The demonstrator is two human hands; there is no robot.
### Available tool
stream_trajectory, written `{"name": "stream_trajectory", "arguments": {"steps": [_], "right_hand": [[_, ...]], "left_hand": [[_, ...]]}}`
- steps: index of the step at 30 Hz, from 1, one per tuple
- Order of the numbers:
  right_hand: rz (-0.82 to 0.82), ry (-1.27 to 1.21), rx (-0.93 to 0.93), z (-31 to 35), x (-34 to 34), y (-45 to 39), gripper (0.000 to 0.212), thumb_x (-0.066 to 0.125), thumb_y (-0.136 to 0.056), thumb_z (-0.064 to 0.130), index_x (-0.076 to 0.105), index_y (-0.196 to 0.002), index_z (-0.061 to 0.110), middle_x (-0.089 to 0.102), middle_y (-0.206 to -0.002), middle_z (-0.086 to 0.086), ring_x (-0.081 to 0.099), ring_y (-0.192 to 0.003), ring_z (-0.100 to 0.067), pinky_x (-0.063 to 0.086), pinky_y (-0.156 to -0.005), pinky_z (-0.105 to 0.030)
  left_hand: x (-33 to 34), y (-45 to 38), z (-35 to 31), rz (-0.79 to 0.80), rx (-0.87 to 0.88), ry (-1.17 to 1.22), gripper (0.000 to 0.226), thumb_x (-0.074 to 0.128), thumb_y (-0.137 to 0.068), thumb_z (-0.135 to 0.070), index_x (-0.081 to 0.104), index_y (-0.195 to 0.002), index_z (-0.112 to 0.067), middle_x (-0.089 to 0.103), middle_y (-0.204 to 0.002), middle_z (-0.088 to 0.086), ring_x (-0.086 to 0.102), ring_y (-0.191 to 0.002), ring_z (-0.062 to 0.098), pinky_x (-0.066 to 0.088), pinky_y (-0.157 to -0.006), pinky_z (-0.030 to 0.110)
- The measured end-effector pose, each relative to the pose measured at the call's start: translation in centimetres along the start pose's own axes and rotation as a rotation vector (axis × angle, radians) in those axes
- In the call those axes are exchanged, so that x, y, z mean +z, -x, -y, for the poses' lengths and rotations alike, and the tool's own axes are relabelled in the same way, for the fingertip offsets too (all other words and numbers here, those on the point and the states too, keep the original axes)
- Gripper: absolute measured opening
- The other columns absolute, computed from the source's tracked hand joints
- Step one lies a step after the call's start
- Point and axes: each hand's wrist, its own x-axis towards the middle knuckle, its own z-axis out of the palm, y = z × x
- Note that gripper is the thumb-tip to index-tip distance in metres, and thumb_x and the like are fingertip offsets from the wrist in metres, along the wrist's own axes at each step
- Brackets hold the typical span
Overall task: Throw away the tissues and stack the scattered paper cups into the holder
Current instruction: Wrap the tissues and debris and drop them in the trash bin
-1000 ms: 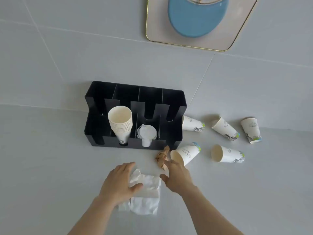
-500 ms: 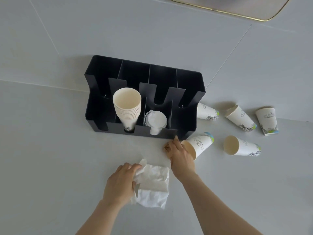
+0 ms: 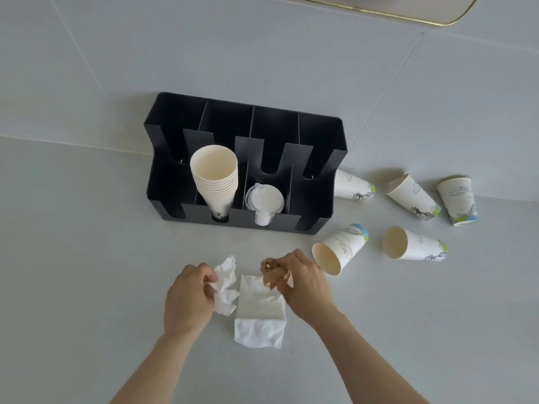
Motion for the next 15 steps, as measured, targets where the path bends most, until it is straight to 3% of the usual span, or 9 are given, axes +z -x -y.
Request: {"name": "stream_trajectory", "arguments": {"steps": [4, 8, 10, 12, 15], "right_hand": [[0.207, -0.021, -0.009, 0.7, 0.6, 2.8, 0.024, 0.067, -0.08, 0.016, 0.067, -0.103, 0.019, 0.057, -0.103, 0.003, 0.063, -0.08, -0.022, 0.055, -0.07, -0.036], [0.321, 0.011, -0.023, 0.8, 1.8, 4.0, 0.034, 0.062, -0.086, 0.028, 0.061, -0.119, 0.021, 0.052, -0.127, 0.004, 0.061, -0.099, -0.025, 0.054, -0.079, -0.036], [0.361, 0.014, -0.014, 0.8, 2.1, 4.2, 0.055, 0.064, -0.087, 0.049, 0.051, -0.134, 0.022, 0.048, -0.142, 0.004, 0.056, -0.119, -0.024, 0.051, -0.092, -0.038], [0.445, 0.044, -0.002, 0.4, 2.3, 4.4, 0.089, 0.063, -0.082, 0.068, 0.034, -0.151, 0.019, 0.033, -0.16, 0.002, 0.036, -0.143, -0.022, 0.038, -0.112, -0.04], [0.485, 0.132, -0.078, -0.5, 2.9, 5.1, 0.12, 0.07, -0.069, 0.076, 0.016, -0.159, 0.017, 0.014, -0.168, 0.001, 0.01, -0.154, -0.017, 0.017, -0.124, -0.038]], "left_hand": [[-0.1, 0.7, -1.1, -0.026, 0.033, 0.014, 0.033, 0.058, -0.081, 0.005, 0.06, -0.083, -0.028, 0.053, -0.09, -0.007, 0.06, -0.075, 0.015, 0.047, -0.062, 0.031], [0.5, 2.2, -2.4, 0.061, 0.094, 0.038, 0.04, 0.055, -0.086, 0.002, 0.061, -0.107, -0.032, 0.049, -0.098, -0.01, 0.059, -0.084, 0.01, 0.046, -0.07, 0.023], [0.9, 3.0, -2.9, 0.147, 0.101, 0.056, 0.045, 0.058, -0.086, 0.0, 0.06, -0.119, -0.031, 0.049, -0.105, -0.013, 0.058, -0.088, 0.007, 0.048, -0.077, 0.021], [1.2, 3.7, -3.0, 0.284, 0.084, 0.084, 0.056, 0.064, -0.083, -0.008, 0.052, -0.133, -0.029, 0.047, -0.113, -0.015, 0.057, -0.094, 0.004, 0.05, -0.084, 0.021], [1.8, 4.6, -2.4, 0.485, 0.12, 0.061, 0.087, 0.071, -0.078, -0.019, 0.026, -0.152, -0.028, 0.037, -0.131, -0.016, 0.05, -0.114, 0.004, 0.048, -0.094, 0.022]]}}
